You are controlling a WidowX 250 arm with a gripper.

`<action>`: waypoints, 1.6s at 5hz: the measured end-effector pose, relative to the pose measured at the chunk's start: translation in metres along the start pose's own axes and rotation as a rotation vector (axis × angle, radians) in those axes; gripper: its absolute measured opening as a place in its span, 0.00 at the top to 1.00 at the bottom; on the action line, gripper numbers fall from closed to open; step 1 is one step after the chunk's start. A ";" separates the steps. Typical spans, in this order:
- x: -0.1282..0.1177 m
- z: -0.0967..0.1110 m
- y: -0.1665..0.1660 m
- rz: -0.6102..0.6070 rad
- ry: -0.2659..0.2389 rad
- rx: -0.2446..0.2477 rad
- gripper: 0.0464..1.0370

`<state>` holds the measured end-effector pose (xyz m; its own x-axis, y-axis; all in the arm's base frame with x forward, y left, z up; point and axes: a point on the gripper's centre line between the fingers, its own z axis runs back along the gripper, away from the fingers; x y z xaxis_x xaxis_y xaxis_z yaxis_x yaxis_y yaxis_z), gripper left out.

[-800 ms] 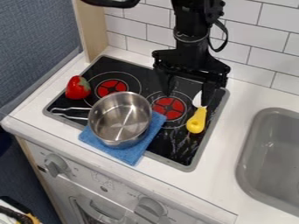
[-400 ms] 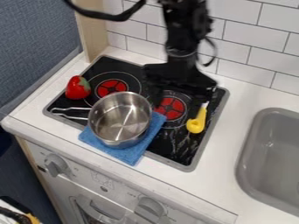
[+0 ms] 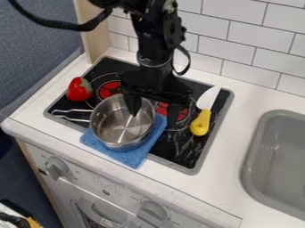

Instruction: Take the pan and put it in the center high side of the two burners

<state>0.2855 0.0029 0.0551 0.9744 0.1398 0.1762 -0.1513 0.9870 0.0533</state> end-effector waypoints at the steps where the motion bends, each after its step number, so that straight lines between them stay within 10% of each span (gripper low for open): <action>1: -0.007 -0.026 0.005 0.023 0.071 0.014 0.04; 2: -0.007 -0.034 0.005 0.030 0.088 0.014 0.09; 5: -0.007 -0.031 -0.002 0.004 0.065 -0.002 0.89; 8: 0.033 0.033 -0.009 -0.161 -0.028 -0.010 0.97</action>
<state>0.3132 -0.0036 0.0929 0.9808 -0.0221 0.1937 0.0079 0.9973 0.0734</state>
